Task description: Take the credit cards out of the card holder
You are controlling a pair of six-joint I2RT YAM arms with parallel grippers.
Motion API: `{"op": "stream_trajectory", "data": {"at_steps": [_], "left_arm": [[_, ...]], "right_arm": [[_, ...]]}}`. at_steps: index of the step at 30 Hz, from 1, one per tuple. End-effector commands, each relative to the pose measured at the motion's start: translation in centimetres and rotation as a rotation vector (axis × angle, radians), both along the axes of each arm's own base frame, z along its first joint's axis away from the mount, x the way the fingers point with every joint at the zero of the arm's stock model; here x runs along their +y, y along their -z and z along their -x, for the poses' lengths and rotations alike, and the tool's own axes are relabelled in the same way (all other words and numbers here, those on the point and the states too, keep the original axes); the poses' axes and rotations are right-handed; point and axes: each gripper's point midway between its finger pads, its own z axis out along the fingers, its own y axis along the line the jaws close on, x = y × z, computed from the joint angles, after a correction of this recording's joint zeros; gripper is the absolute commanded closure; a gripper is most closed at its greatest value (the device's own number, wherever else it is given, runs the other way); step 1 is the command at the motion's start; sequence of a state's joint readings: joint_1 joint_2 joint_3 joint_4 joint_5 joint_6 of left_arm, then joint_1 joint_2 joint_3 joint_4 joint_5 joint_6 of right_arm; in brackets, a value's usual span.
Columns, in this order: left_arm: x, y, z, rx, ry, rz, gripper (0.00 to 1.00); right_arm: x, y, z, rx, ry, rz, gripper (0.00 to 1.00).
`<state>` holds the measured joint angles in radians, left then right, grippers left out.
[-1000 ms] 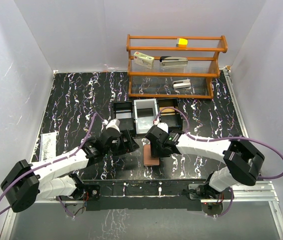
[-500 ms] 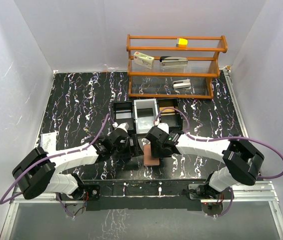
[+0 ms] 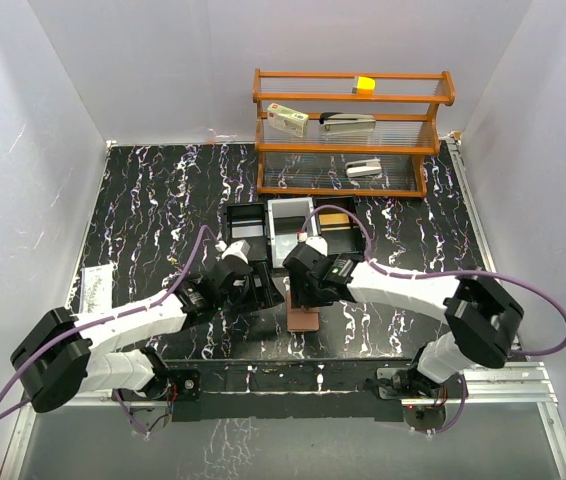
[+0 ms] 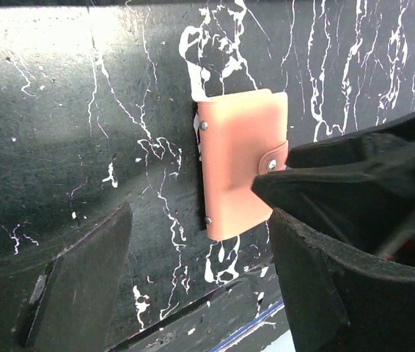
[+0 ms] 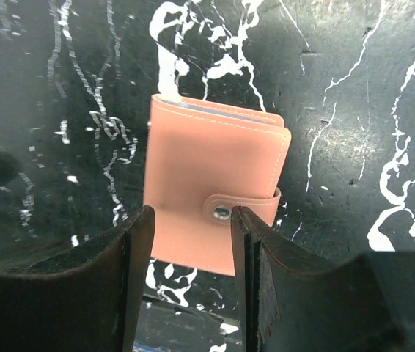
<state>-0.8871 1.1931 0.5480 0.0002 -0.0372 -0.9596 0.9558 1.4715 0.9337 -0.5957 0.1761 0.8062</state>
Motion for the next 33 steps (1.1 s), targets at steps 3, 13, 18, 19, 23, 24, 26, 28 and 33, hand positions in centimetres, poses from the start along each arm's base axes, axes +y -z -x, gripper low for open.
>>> {"op": "stream_trajectory", "data": {"at_steps": [3, 13, 18, 19, 23, 24, 26, 28, 33], "left_arm": [[0.0, -0.2, 0.4, -0.007, 0.019, 0.011, 0.24], [-2.7, 1.4, 0.5, 0.061, 0.121, -0.025, 0.27], [-2.7, 3.3, 0.8, 0.111, 0.126, -0.084, 0.29], [-2.6, 3.4, 0.8, 0.116, 0.127, -0.095, 0.29], [-3.4, 3.8, 0.8, 0.131, 0.143, -0.125, 0.3], [-3.5, 4.0, 0.8, 0.138, 0.142, -0.141, 0.3], [-3.2, 4.7, 0.8, 0.156, 0.122, -0.187, 0.32], [-2.6, 5.3, 0.9, 0.173, 0.106, -0.227, 0.34], [-1.8, 5.6, 1.1, 0.191, 0.088, -0.272, 0.34]], "right_arm": [[-0.5, 3.1, -0.2, 0.029, -0.017, 0.104, 0.57], [-2.6, 4.1, 0.2, 0.012, 0.02, 0.149, 0.82], [-1.5, 3.8, 0.5, 0.041, 0.015, 0.006, 0.96], [-1.4, 3.5, 0.5, 0.042, 0.014, -0.023, 0.97], [-1.0, 2.2, 0.1, 0.043, 0.013, -0.138, 0.99], [-1.0, 1.9, 0.0, 0.042, 0.013, -0.162, 0.99], [-1.1, 0.8, -0.5, 0.028, 0.022, -0.208, 0.98], [-1.7, -0.2, -1.1, 0.007, 0.046, -0.233, 0.97], [-5.8, -0.3, -1.7, -0.018, 0.187, -0.132, 0.91]]}}
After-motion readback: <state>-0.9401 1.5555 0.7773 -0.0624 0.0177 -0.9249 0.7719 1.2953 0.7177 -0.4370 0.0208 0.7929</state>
